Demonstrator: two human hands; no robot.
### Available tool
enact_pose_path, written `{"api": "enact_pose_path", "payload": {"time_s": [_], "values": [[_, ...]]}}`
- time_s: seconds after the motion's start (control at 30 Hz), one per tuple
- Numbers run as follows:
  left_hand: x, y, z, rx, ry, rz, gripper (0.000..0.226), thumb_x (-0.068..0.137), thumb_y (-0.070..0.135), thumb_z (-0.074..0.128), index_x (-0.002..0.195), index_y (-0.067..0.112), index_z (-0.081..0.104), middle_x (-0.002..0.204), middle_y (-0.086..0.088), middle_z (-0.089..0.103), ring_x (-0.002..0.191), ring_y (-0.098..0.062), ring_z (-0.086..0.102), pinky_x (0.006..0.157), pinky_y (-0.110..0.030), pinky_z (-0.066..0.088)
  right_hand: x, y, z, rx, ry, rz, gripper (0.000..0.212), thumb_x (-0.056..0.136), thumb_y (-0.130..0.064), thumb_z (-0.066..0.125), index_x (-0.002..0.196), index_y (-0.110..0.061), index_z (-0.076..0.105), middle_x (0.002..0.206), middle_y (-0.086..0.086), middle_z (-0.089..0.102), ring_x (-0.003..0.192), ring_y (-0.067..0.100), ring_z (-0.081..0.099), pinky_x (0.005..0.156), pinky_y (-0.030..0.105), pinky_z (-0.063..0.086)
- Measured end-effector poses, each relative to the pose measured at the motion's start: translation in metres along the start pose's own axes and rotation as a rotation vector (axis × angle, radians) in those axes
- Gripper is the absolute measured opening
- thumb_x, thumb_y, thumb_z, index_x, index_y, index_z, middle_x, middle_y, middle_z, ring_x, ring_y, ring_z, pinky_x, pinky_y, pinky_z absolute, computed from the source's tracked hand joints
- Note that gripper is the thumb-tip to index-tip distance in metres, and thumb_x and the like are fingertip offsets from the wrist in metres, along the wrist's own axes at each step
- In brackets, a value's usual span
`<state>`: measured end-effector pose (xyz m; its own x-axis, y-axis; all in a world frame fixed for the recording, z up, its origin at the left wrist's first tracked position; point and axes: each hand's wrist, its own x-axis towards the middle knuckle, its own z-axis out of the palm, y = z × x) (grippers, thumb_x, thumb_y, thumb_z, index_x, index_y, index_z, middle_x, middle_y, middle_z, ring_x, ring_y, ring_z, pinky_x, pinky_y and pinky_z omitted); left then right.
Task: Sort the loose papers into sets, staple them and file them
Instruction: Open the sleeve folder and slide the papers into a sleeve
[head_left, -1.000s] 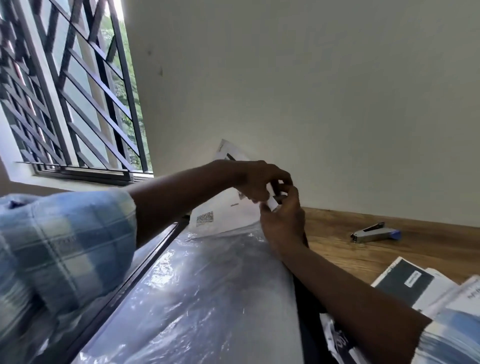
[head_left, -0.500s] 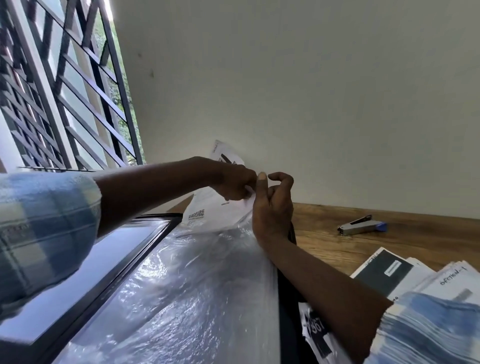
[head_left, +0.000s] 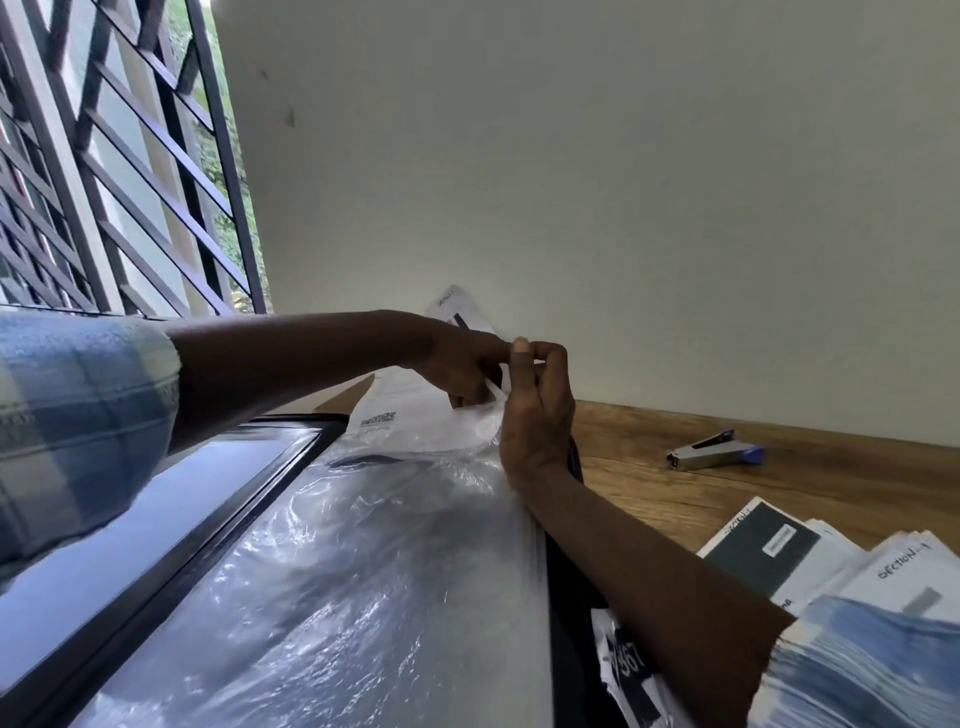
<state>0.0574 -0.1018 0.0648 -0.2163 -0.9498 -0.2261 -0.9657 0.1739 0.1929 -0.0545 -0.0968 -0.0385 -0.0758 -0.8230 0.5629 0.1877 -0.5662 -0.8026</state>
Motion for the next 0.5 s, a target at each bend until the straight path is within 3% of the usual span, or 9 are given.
{"api": "enact_pose_path", "payload": {"time_s": [0.1,0.2,0.27,0.33,0.4,0.5], "values": [[0.008,-0.006,-0.003,0.06,-0.024,0.011,0.035,0.091,-0.008,0.059,0.082,0.025,0.062,0.06,0.013,0.066,0.063,-0.009,0.065,0.062,-0.025,0.052,0.002,0.0,-0.002,0.038,0.018,0.176,0.015,0.088,-0.035,0.045,0.087,-0.025,0.057,0.095,0.007,0.064,0.083,0.022,0.057,0.069,0.033,0.043],[0.011,-0.003,-0.007,0.03,-0.049,0.011,0.039,0.096,-0.004,0.059,0.082,0.032,0.067,0.058,0.02,0.067,0.06,-0.004,0.066,0.063,-0.022,0.056,0.008,-0.003,-0.005,-0.147,0.038,0.286,0.009,0.09,-0.02,0.05,0.089,-0.025,0.058,0.106,0.006,0.064,0.092,0.023,0.06,0.076,0.035,0.048],[0.011,-0.002,-0.008,0.006,-0.042,-0.002,0.044,0.098,-0.001,0.059,0.076,0.037,0.068,0.058,0.015,0.068,0.061,-0.002,0.068,0.066,-0.024,0.058,0.023,-0.011,-0.011,-0.331,-0.002,0.341,0.006,0.088,-0.022,0.052,0.087,-0.026,0.056,0.108,0.004,0.063,0.094,0.024,0.061,0.08,0.037,0.051],[0.011,-0.002,-0.01,-0.018,-0.024,0.0,0.046,0.098,0.001,0.059,0.072,0.037,0.07,0.065,0.004,0.071,0.07,-0.015,0.072,0.072,-0.032,0.062,0.041,-0.021,-0.022,-0.53,-0.177,0.37,0.013,0.085,-0.03,0.055,0.088,-0.018,0.058,0.097,0.005,0.064,0.087,0.026,0.062,0.071,0.034,0.048],[0.01,0.0,-0.011,0.011,-0.016,0.005,0.035,0.099,0.002,0.057,0.086,0.03,0.073,0.071,-0.001,0.07,0.07,-0.019,0.071,0.079,-0.037,0.063,0.052,-0.028,-0.033,-0.569,-0.312,0.437,0.033,0.08,-0.038,0.057,0.094,-0.009,0.063,0.091,0.007,0.069,0.078,0.026,0.066,0.063,0.03,0.048],[0.008,0.002,-0.011,0.061,0.002,0.007,0.028,0.098,0.002,0.057,0.113,0.017,0.075,0.073,-0.001,0.069,0.059,-0.006,0.066,0.075,-0.034,0.062,0.048,-0.034,-0.045,-0.41,-0.477,0.642,0.038,0.089,-0.042,0.063,0.099,-0.006,0.068,0.082,0.008,0.069,0.058,0.021,0.063,0.056,0.027,0.047]]}}
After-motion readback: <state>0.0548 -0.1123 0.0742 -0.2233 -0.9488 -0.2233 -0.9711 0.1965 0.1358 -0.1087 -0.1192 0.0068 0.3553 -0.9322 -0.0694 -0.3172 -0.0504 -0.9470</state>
